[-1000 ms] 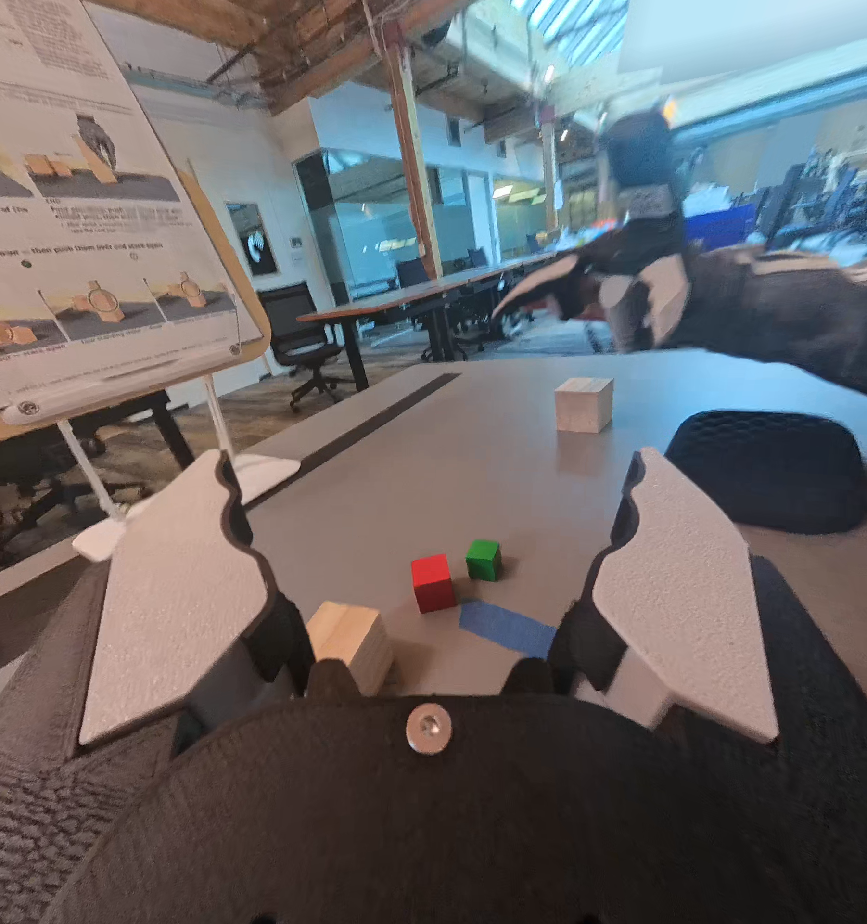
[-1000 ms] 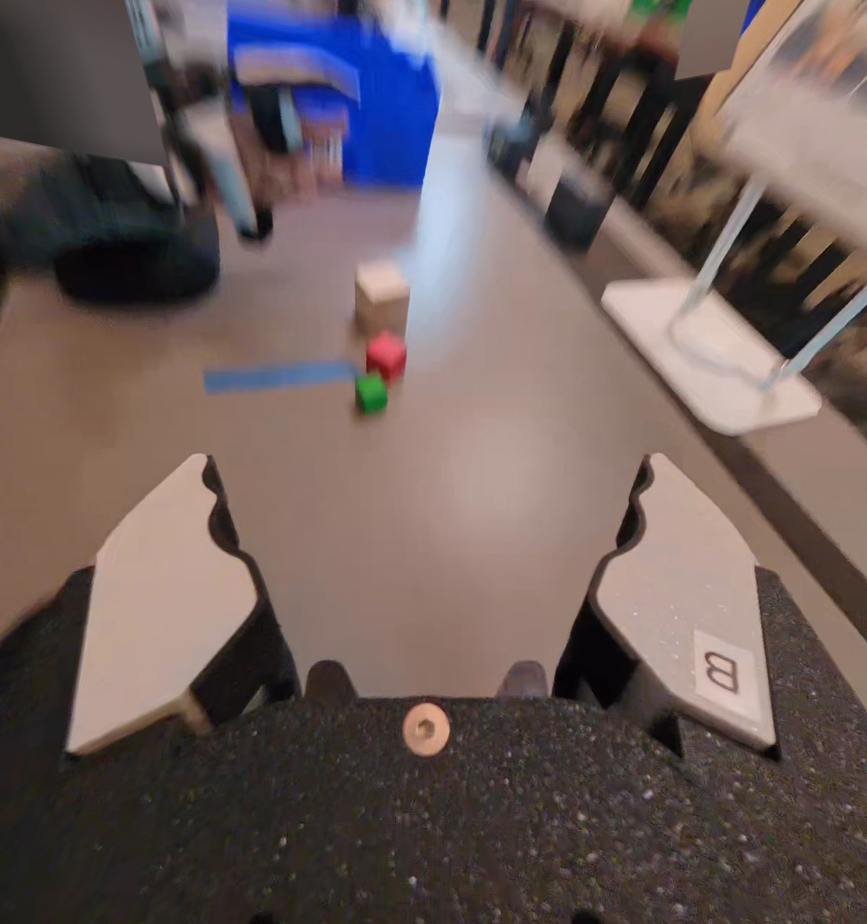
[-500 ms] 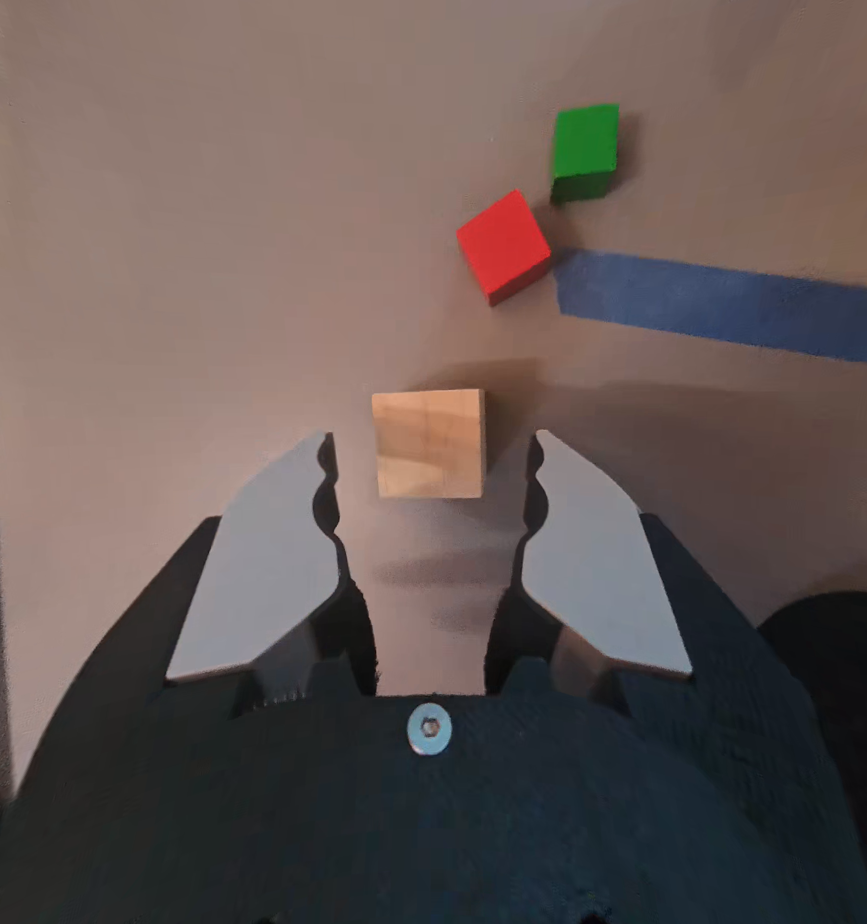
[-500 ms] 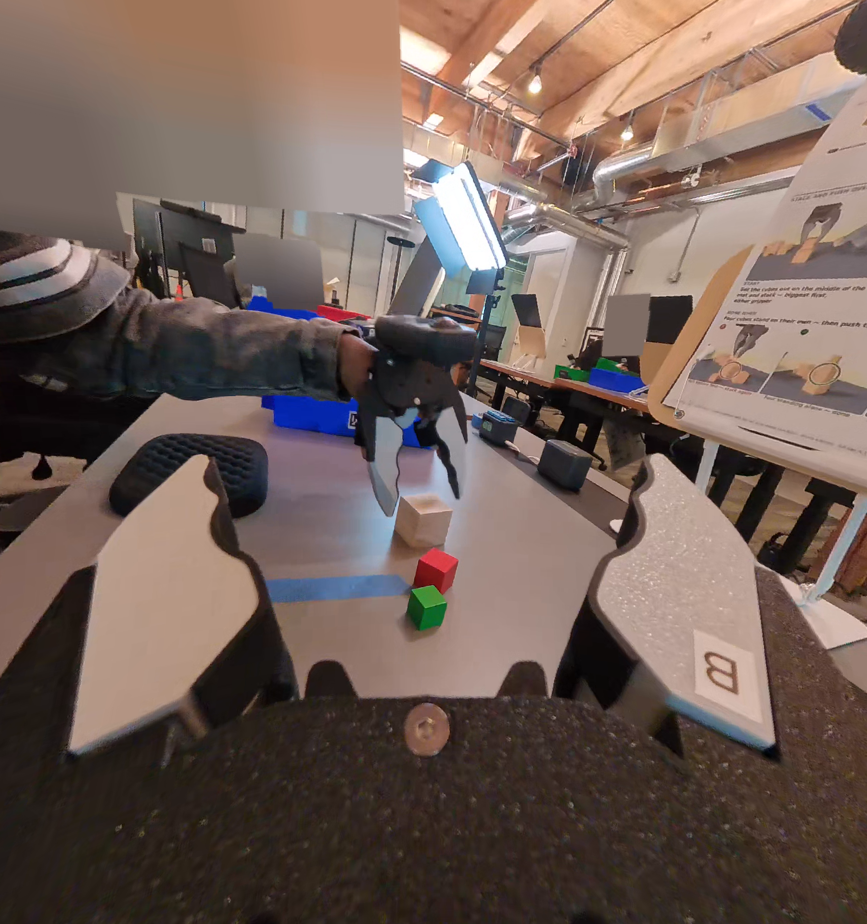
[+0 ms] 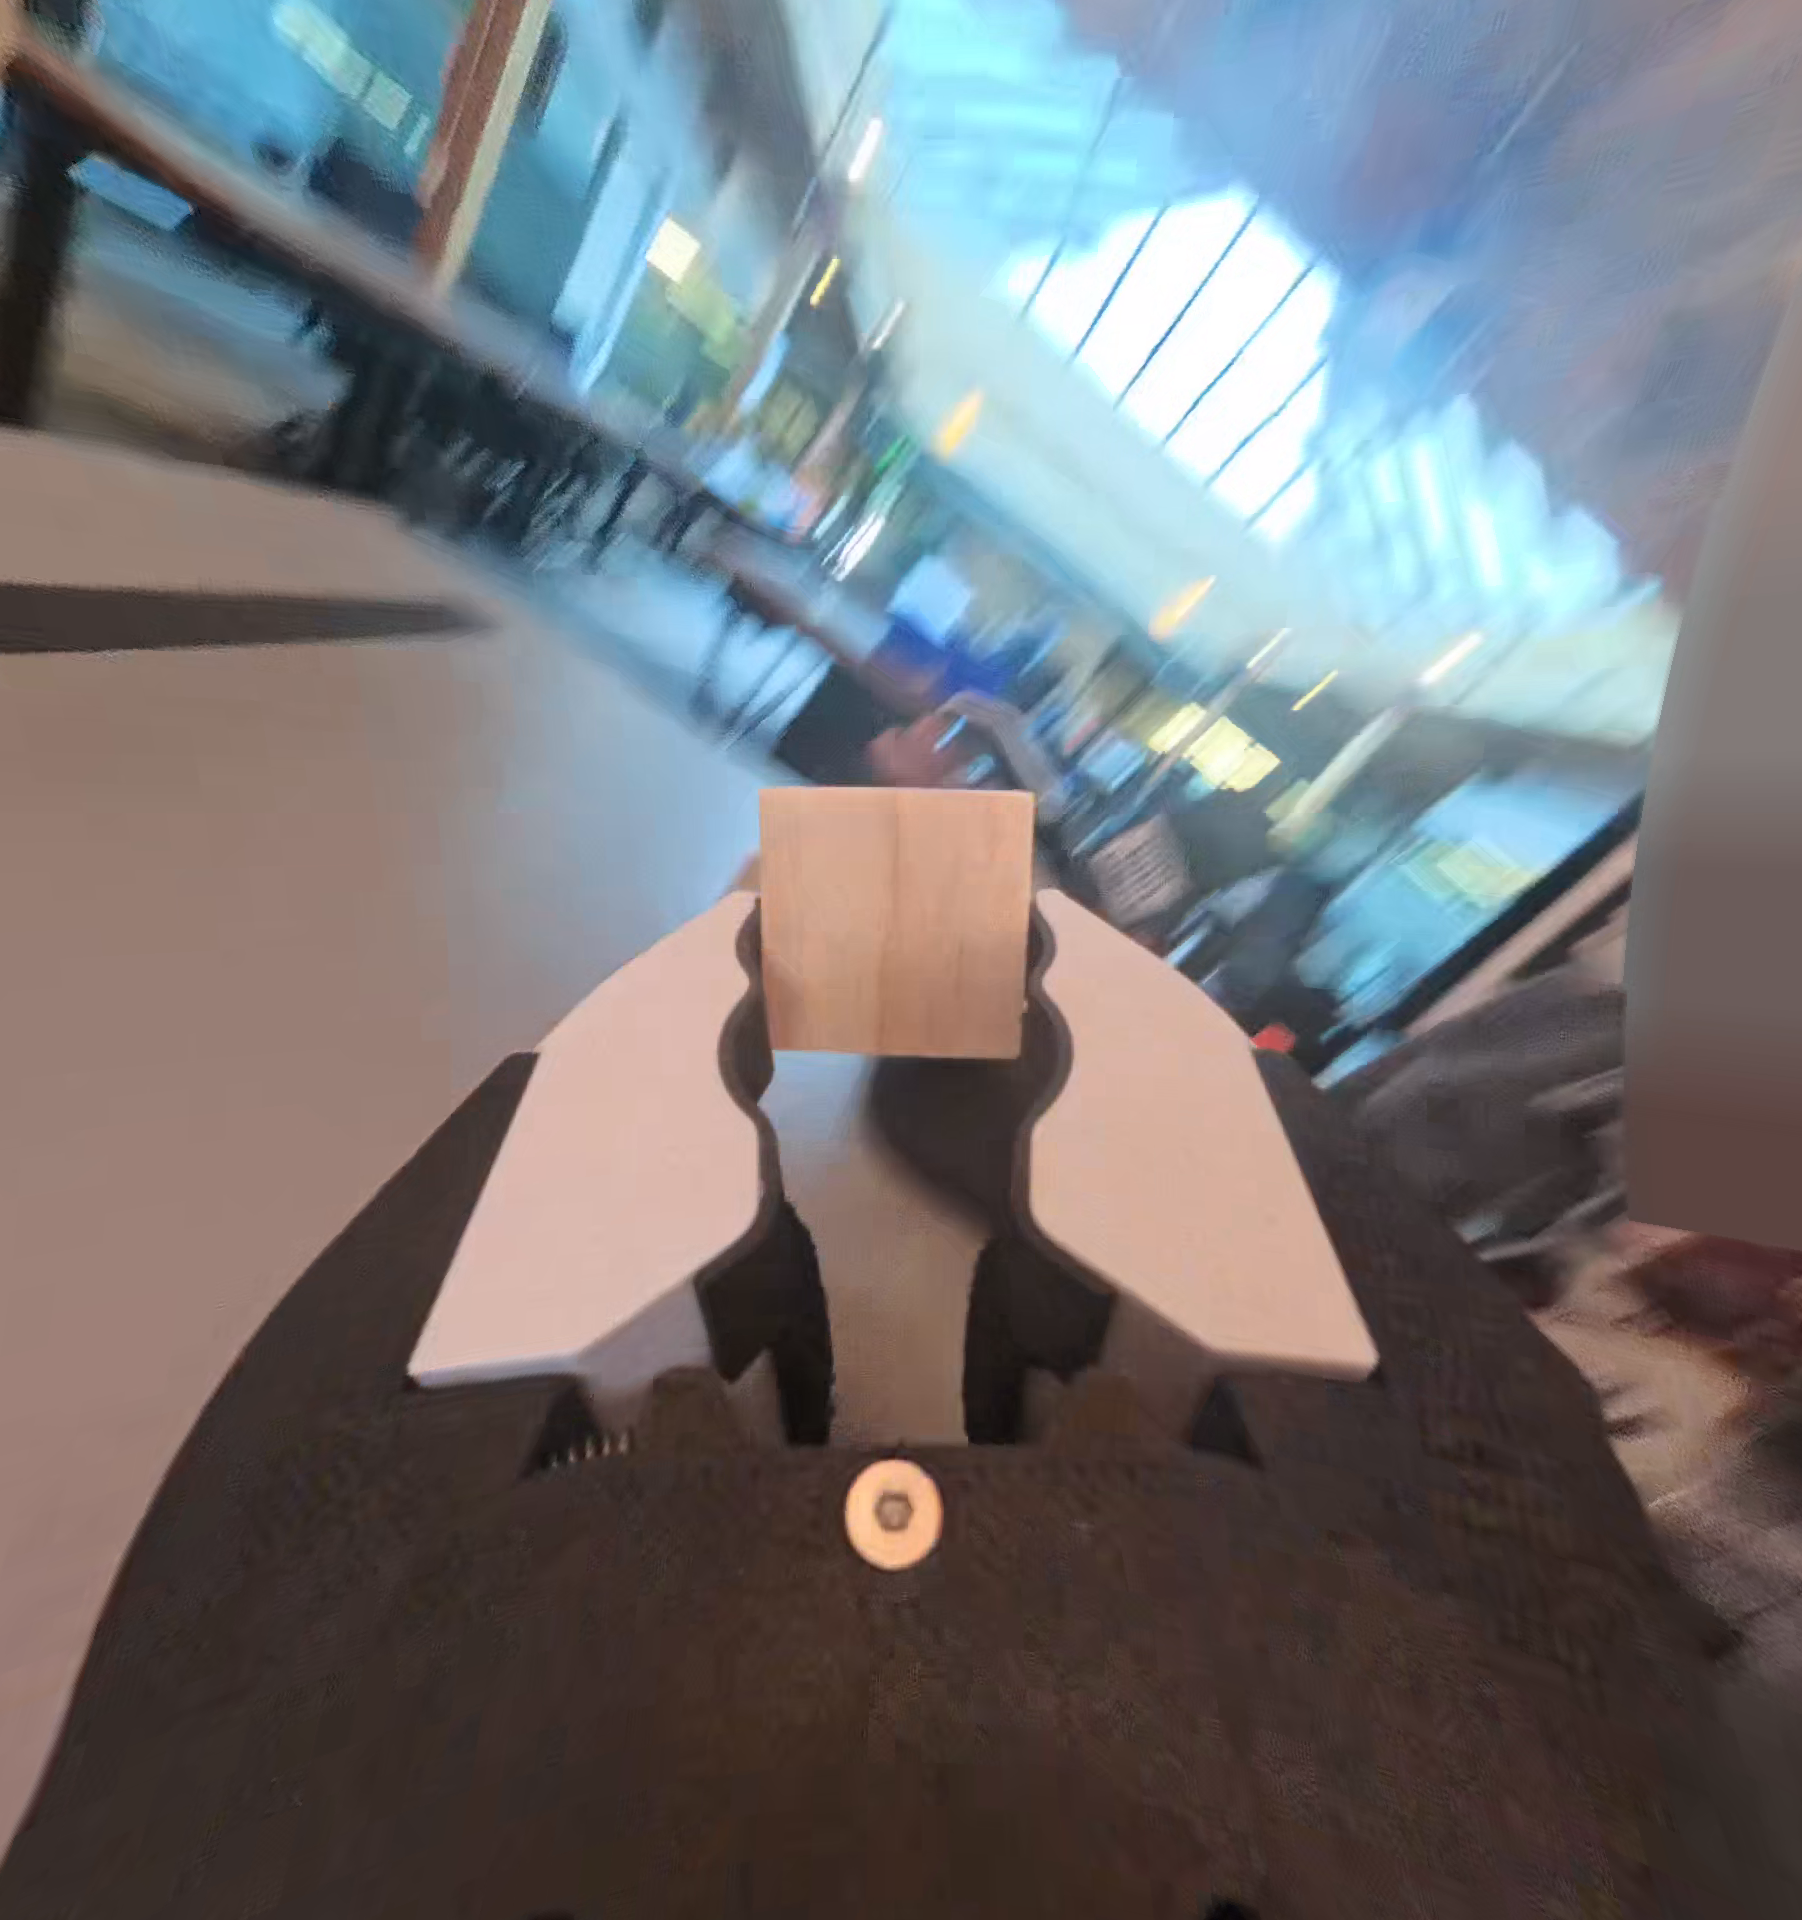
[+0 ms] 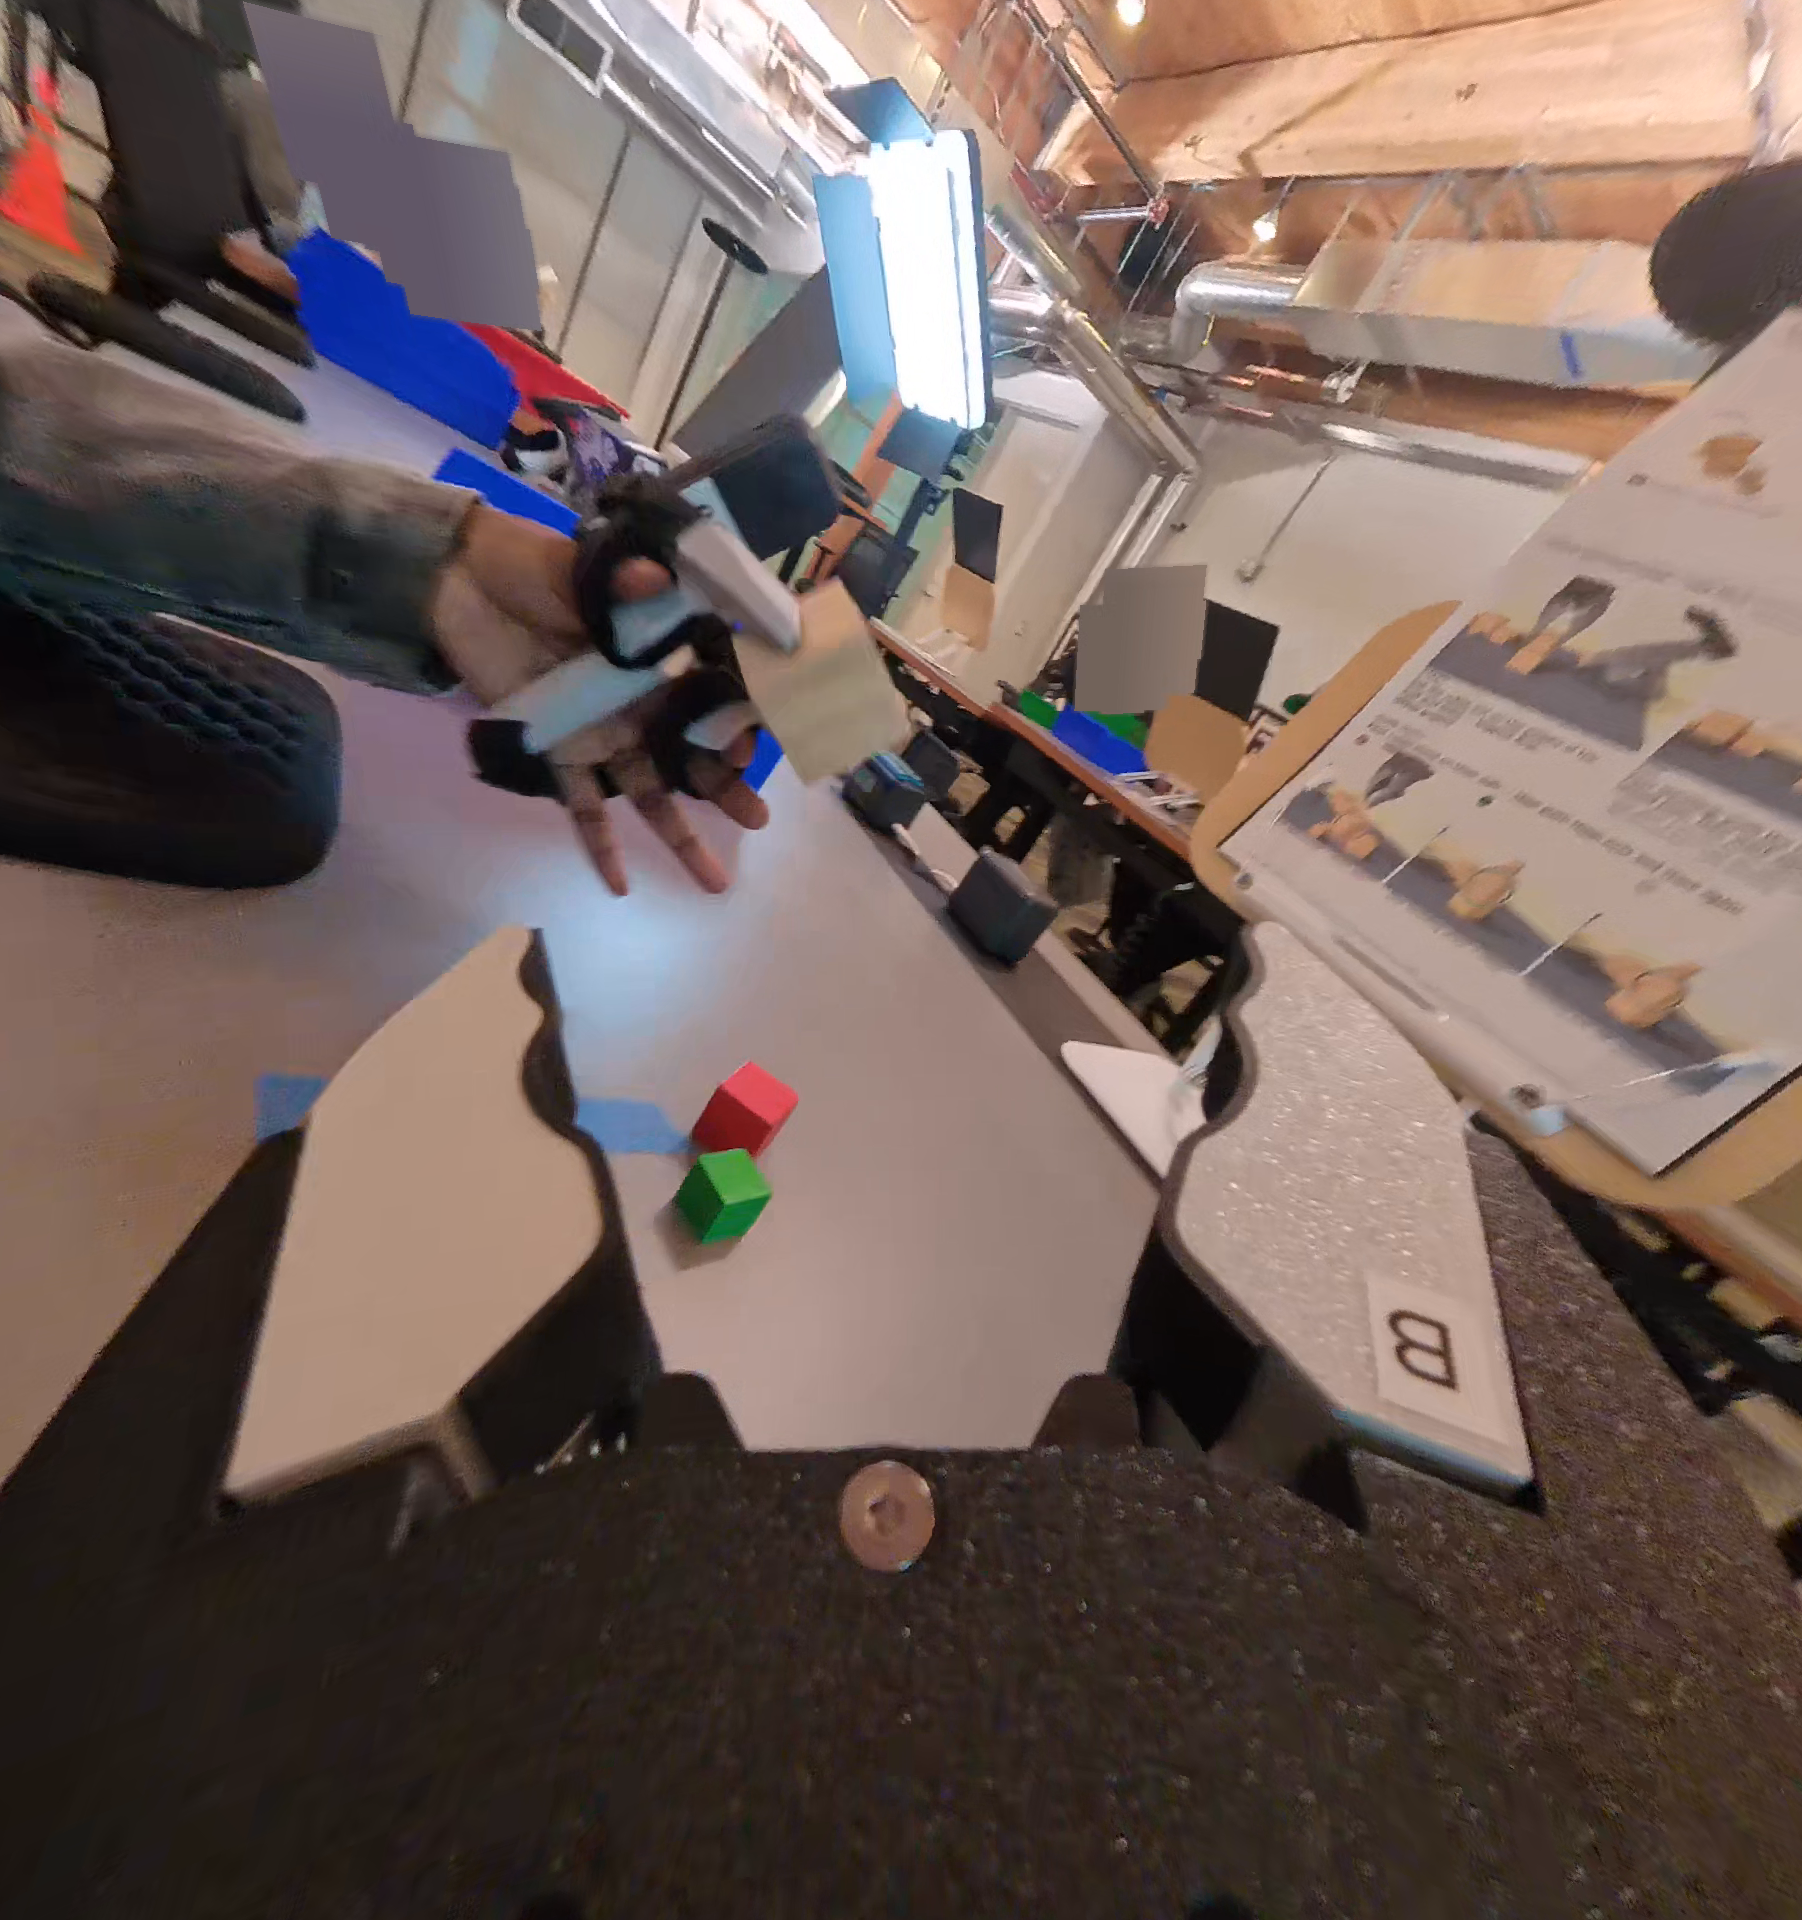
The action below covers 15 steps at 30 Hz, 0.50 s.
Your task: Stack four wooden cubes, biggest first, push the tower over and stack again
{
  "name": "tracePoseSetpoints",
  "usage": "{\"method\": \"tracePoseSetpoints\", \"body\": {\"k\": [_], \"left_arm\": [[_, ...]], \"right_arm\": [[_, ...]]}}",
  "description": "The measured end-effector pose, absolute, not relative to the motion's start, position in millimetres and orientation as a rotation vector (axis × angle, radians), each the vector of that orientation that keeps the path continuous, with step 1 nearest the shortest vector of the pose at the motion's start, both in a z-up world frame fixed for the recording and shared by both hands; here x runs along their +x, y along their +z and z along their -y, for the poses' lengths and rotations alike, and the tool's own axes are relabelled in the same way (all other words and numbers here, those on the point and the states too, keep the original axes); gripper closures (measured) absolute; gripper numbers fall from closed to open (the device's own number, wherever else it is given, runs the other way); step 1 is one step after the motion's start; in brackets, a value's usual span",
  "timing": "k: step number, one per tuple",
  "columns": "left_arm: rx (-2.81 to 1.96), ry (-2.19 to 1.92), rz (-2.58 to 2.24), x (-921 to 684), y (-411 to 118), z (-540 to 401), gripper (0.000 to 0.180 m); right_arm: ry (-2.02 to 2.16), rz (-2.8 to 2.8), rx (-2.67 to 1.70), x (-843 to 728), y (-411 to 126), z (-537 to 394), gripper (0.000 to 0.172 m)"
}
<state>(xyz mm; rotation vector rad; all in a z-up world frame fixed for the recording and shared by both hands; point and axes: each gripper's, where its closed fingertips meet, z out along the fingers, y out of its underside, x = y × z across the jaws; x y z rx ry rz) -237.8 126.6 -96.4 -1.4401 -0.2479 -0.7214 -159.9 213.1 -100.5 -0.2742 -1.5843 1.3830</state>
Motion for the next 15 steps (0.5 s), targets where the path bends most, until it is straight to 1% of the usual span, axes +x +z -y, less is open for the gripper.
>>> {"method": "tracePoseSetpoints", "body": {"k": [2, 4, 7, 13, 15], "left_arm": [[-1.237, -0.924, 0.280, -212.8, -76.1, -125.4, 0.135], [-1.159, -1.036, 0.275, -190.0, -72.6, -129.7, 0.135], [-1.140, -1.124, 0.235, -163.8, -74.7, -139.2, 0.135], [-1.156, -1.197, 0.209, -147.6, -78.9, -144.5, 0.134], [-1.143, -1.197, 0.205, -147.0, -77.7, -143.4, 0.135]], "right_arm": [[1.365, 1.560, -0.223, -157.9, -87.1, -198.7, 0.066], [1.360, 1.556, -0.146, -156.0, -74.3, -178.4, 0.074], [1.270, 1.661, -0.017, -158.7, -70.4, -148.3, 0.077], [1.110, 1.810, 0.175, -167.2, -76.0, -119.5, 0.099], [1.070, 1.838, 0.205, -169.5, -80.9, -117.2, 0.118]]}}
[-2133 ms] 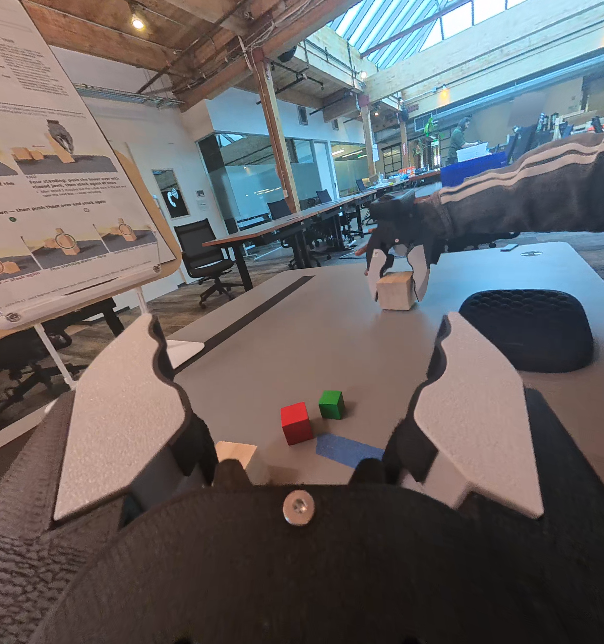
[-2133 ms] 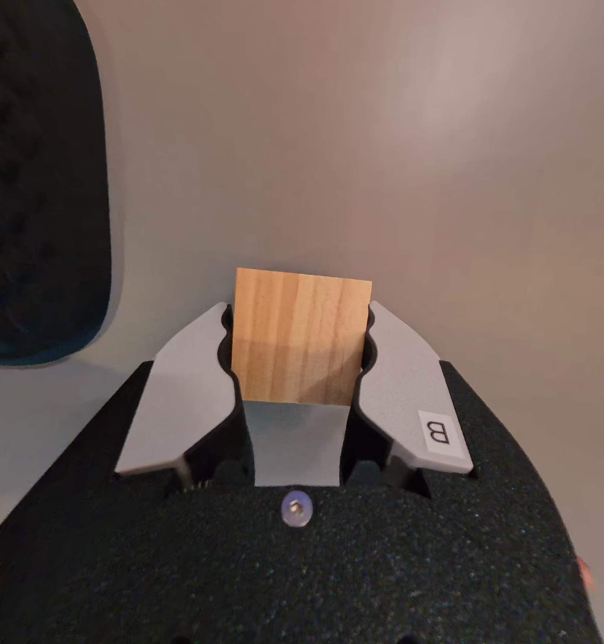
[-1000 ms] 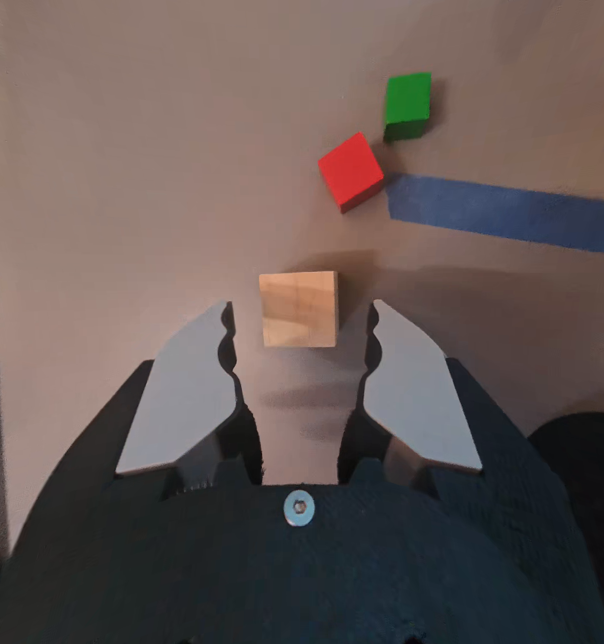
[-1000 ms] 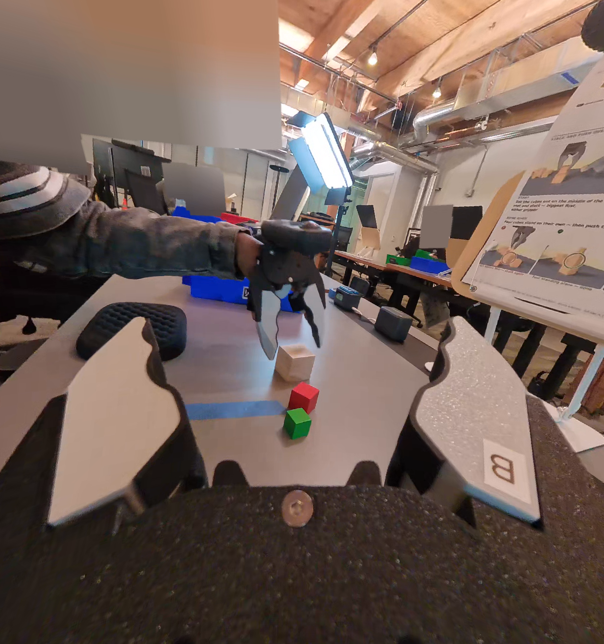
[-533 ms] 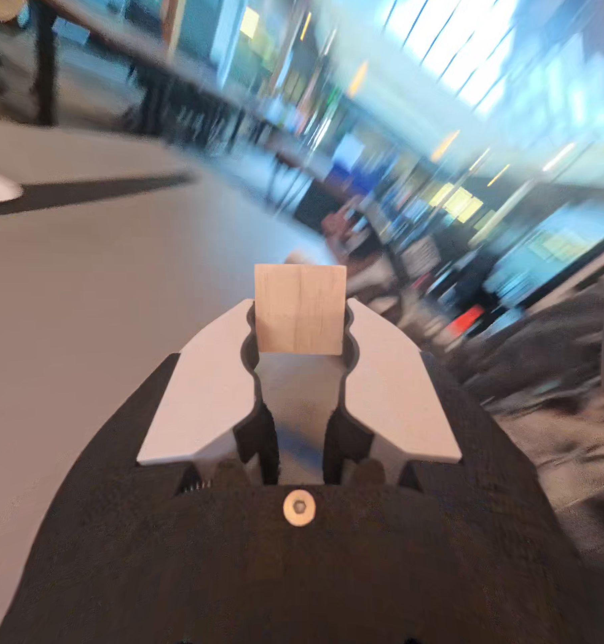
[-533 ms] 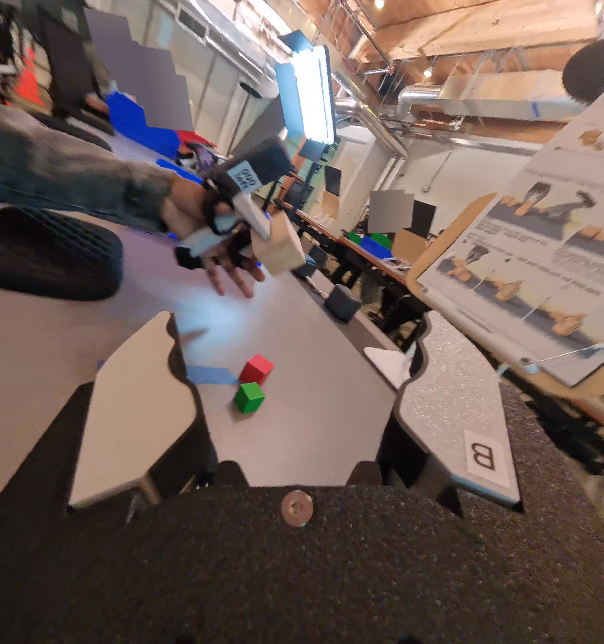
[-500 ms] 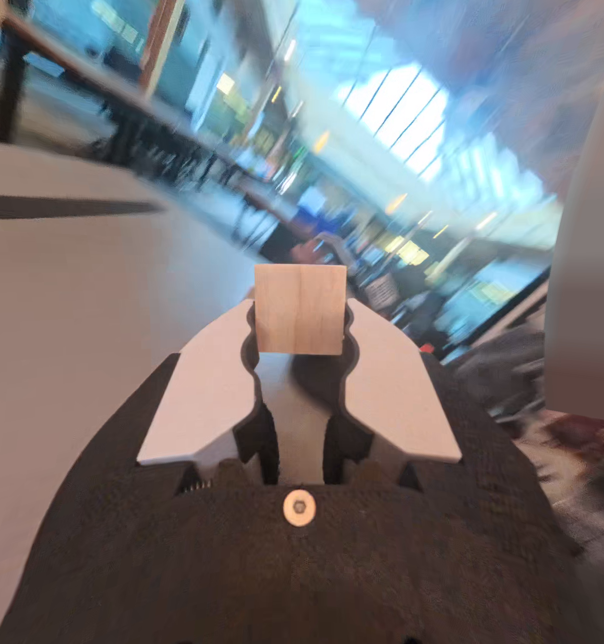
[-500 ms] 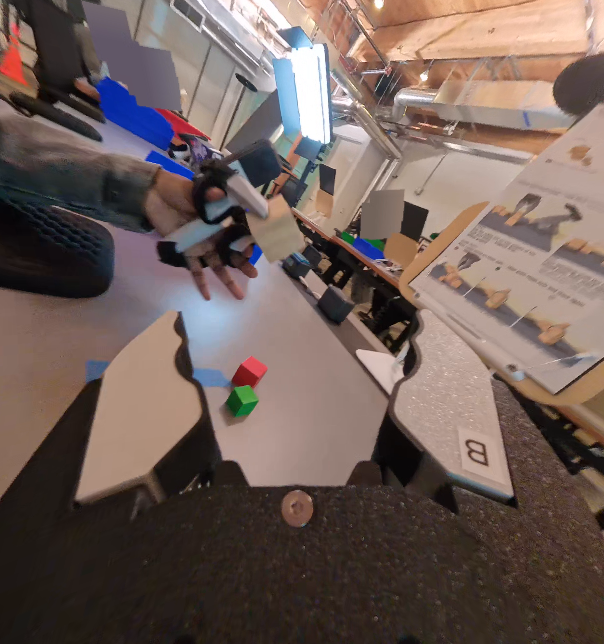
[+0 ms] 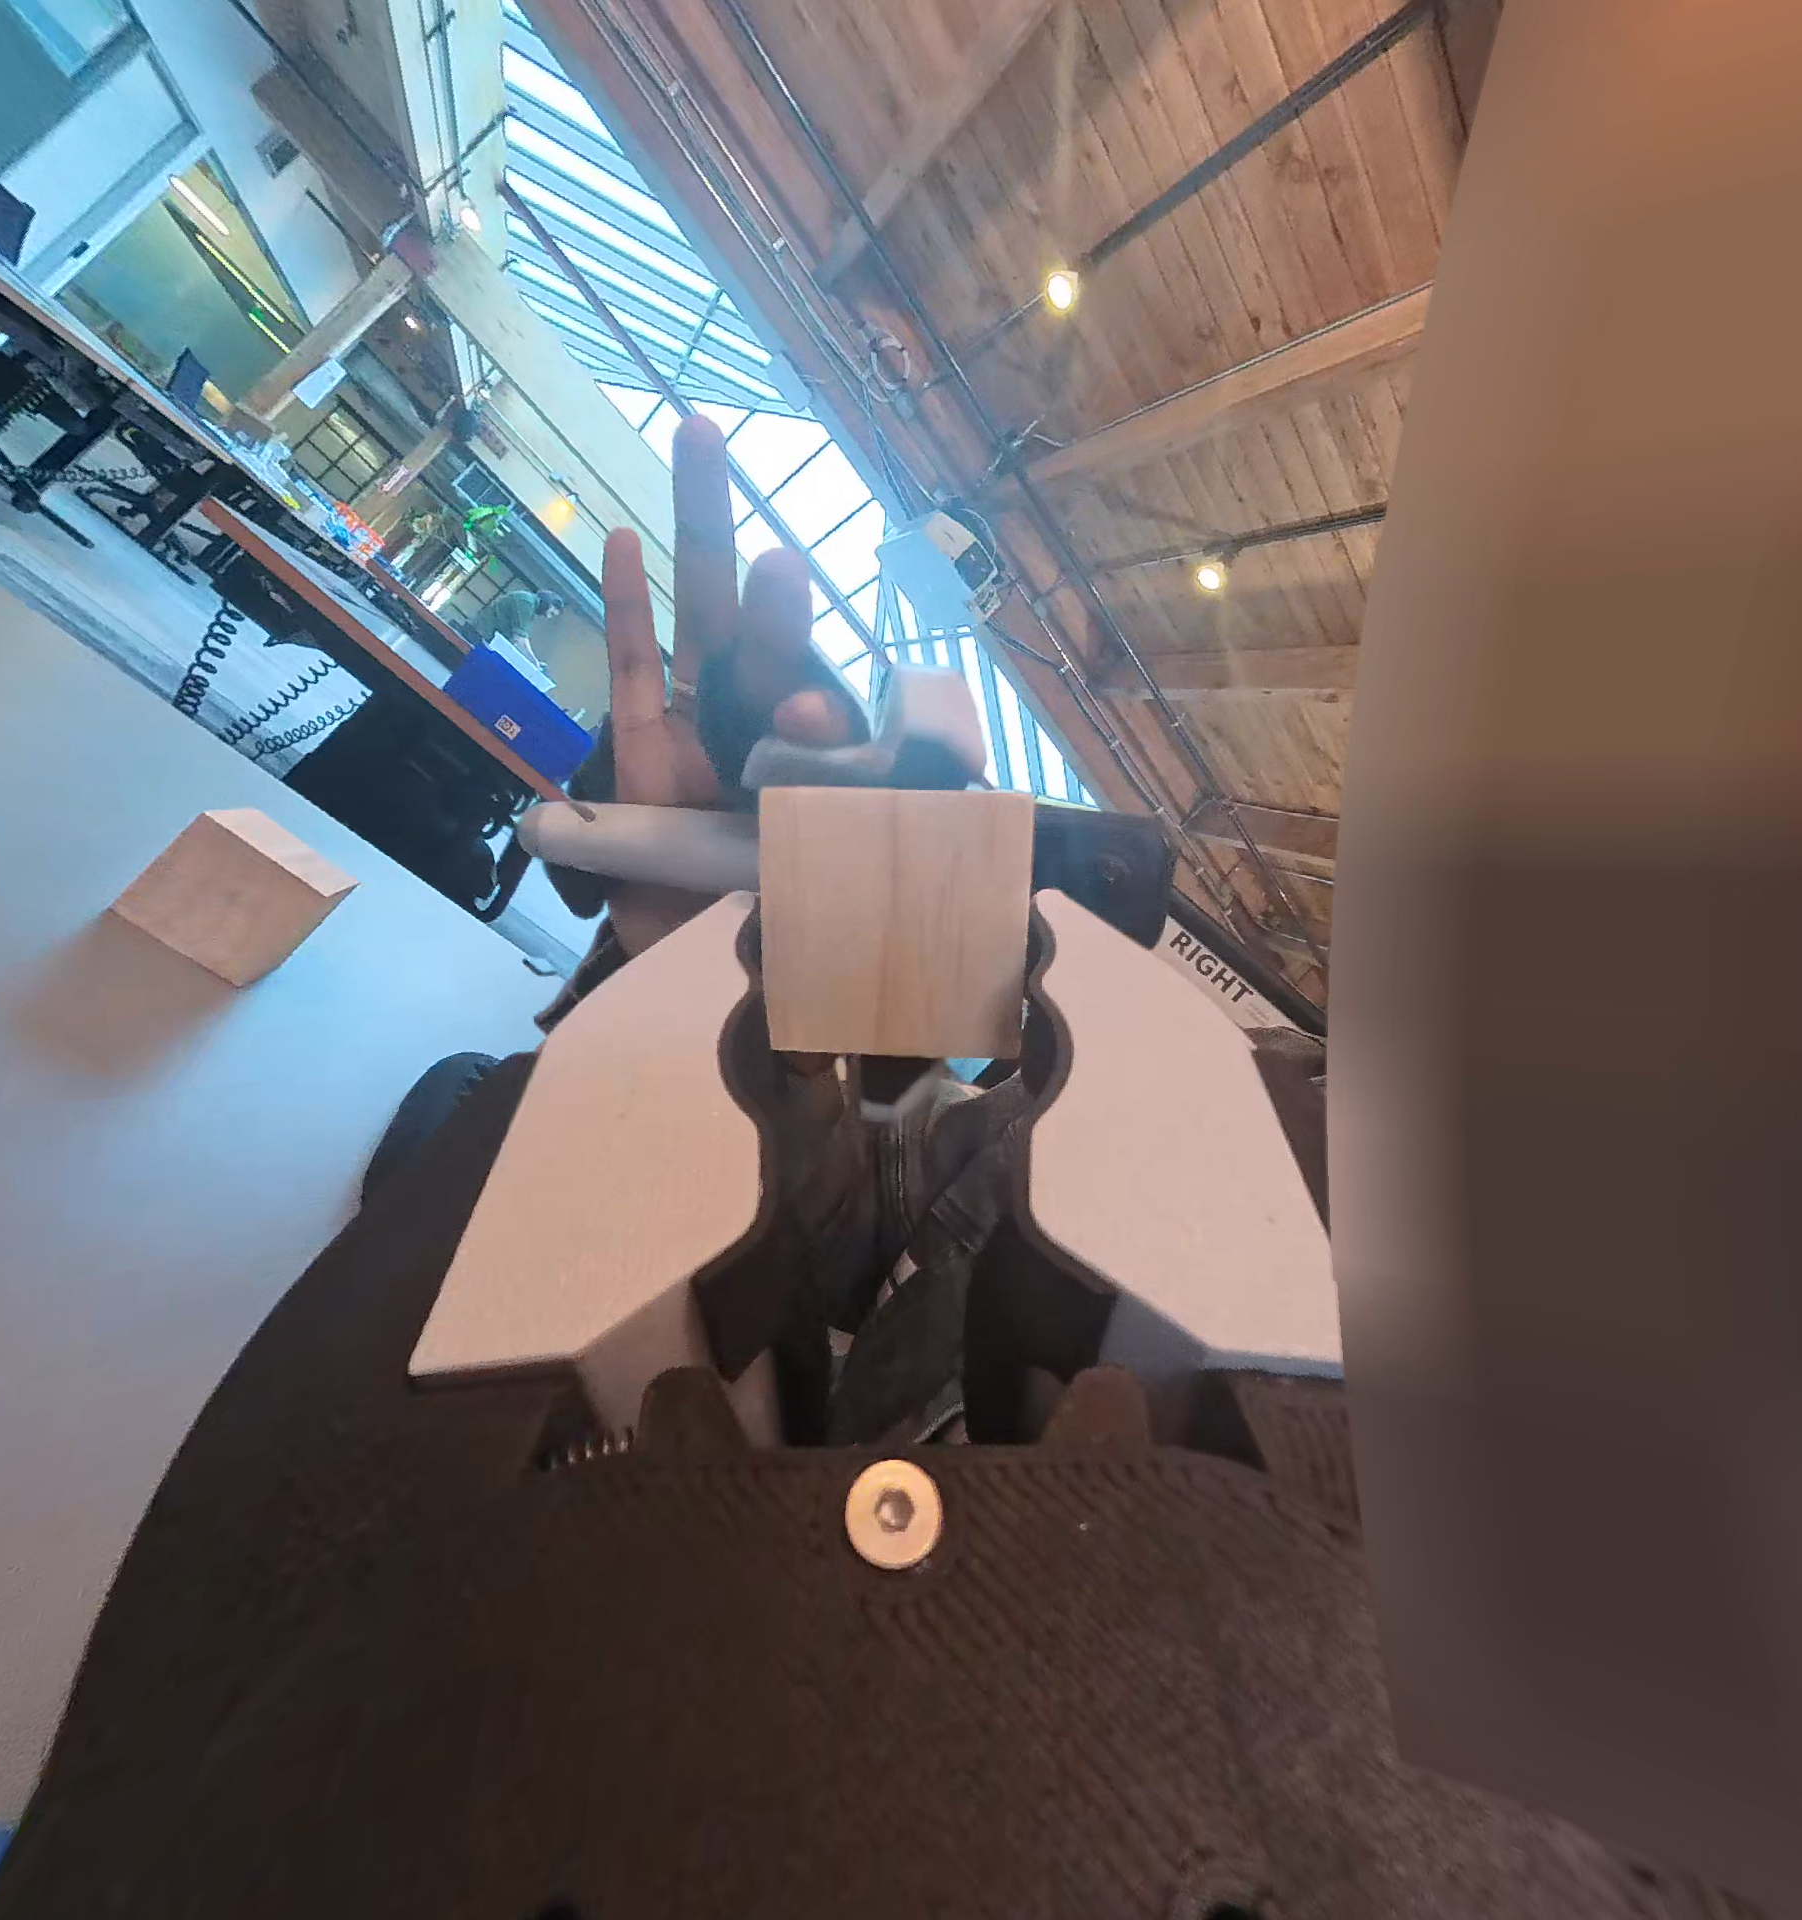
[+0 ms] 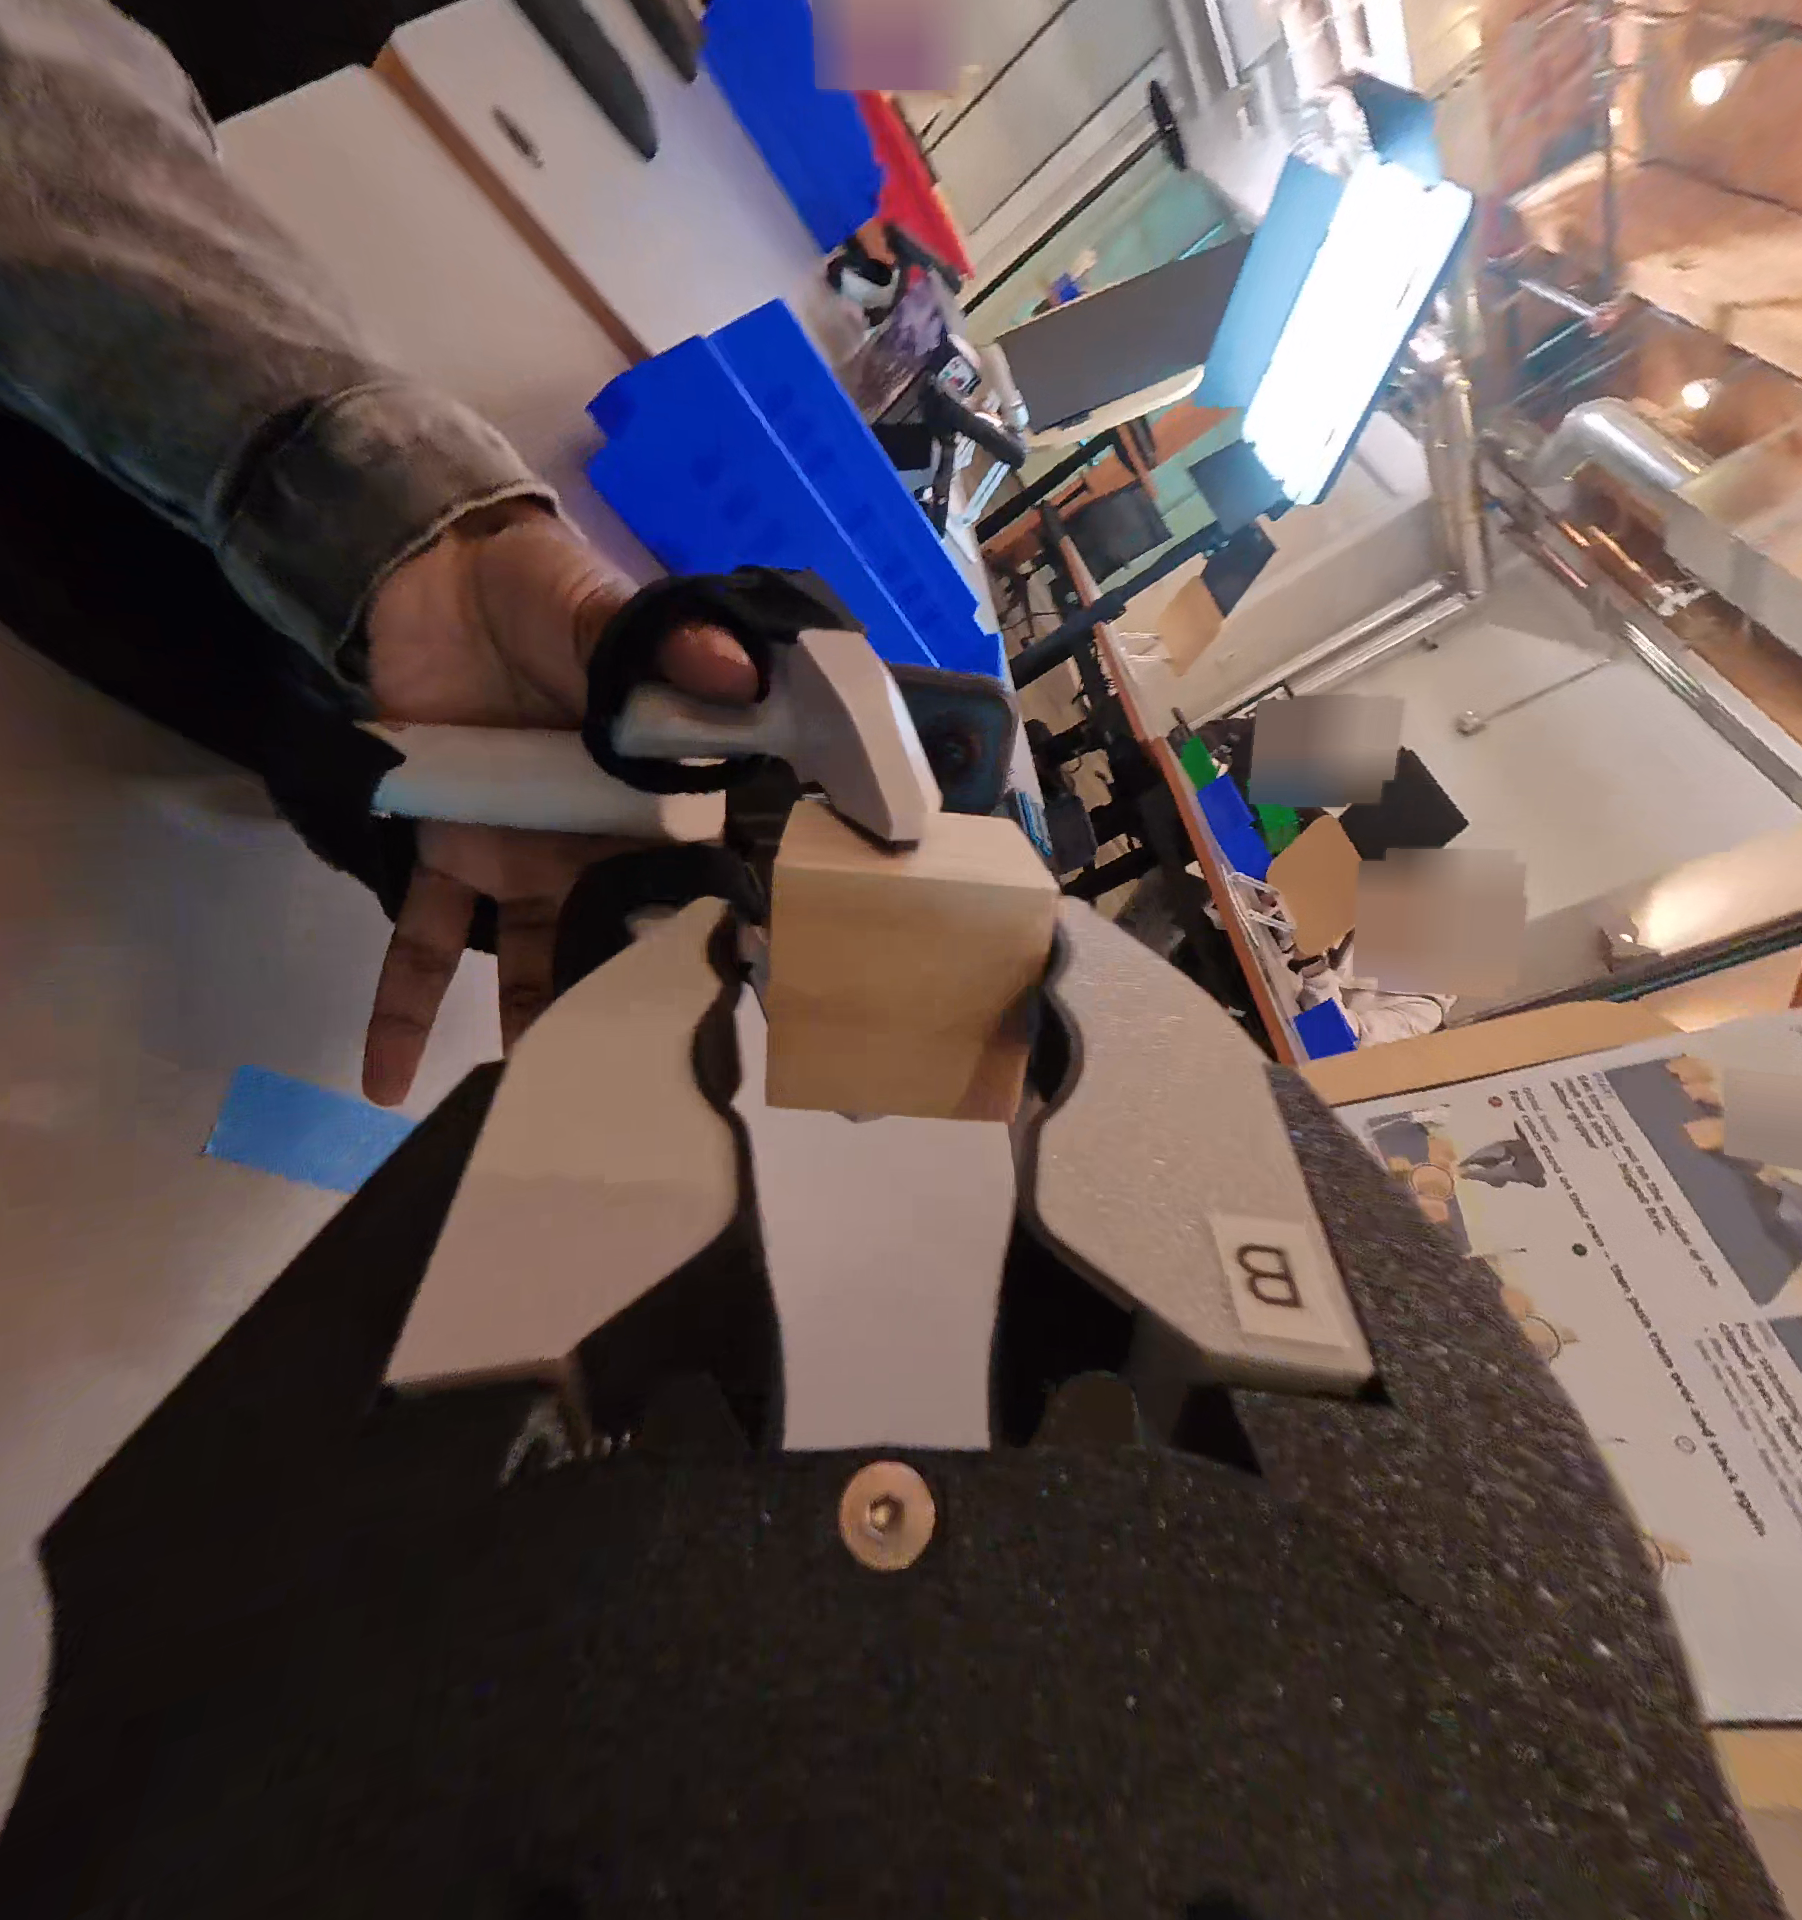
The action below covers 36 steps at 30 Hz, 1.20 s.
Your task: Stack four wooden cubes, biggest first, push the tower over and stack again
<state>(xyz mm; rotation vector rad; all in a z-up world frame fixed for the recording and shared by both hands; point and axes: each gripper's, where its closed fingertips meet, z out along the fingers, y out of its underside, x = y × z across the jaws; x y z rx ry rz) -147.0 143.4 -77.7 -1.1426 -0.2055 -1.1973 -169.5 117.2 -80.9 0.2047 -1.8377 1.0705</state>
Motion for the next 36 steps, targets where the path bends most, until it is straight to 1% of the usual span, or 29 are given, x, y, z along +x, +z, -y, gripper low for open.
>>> {"method": "tracePoseSetpoints", "body": {"k": [1, 4, 5, 6, 8, 9, 10, 12, 14, 17, 21, 28, 36], "left_arm": [[-1.145, -1.199, 0.200, -145.7, -78.0, -143.1, 0.134], [-1.200, -1.130, 0.148, -142.3, -79.8, -143.2, 0.133], [-1.233, -1.051, 0.109, -141.7, -80.4, -142.7, 0.126], [-1.266, -0.943, 0.085, -144.3, -80.5, -142.2, 0.111], [-1.322, -0.675, 0.063, -157.4, -80.9, -140.5, 0.075], [-1.349, -0.525, 0.048, -165.5, -82.6, -138.6, 0.062], [-1.376, -0.367, 0.018, -173.4, -85.6, -136.2, 0.053], [-1.417, -0.090, -0.069, -185.1, -93.0, -130.6, 0.048], [-1.441, 0.056, -0.133, -190.5, -99.9, -126.3, 0.046], [-1.452, 0.030, -0.129, -190.0, -103.5, -124.7, 0.044], [-1.498, 0.042, -0.148, -189.7, -112.7, -127.5, 0.043], [-1.566, 0.052, -0.198, -184.1, -127.6, -133.1, 0.042], [-1.572, 0.045, -0.201, -183.3, -129.4, -133.6, 0.042]], "right_arm": [[1.067, 1.827, 0.206, -170.2, -80.0, -117.0, 0.125], [1.081, 1.862, 0.194, -168.1, -80.9, -119.2, 0.126], [1.098, 1.880, 0.185, -166.1, -80.3, -121.9, 0.126], [1.109, 1.899, 0.165, -164.3, -79.3, -127.1, 0.126], [1.089, 1.961, 0.110, -162.3, -80.1, -145.3, 0.126], [1.060, 2.016, 0.077, -161.4, -83.6, -157.9, 0.126], [1.016, 2.089, 0.034, -160.7, -89.5, -173.1, 0.126], [0.886, 2.277, -0.050, -155.5, -107.7, -208.9, 0.126], [0.704, 2.452, -0.142, -149.5, -126.5, -253.4, 0.126], [0.424, 2.652, -0.330, -140.6, -147.9, -329.6, 0.126], [0.284, 2.801, -0.551, -129.4, -163.1, -397.4, 0.126], [0.270, 2.967, -0.721, -122.1, -192.3, -433.2, 0.126], [0.226, 2.997, -0.727, -120.9, -206.9, -439.1, 0.126]]}}
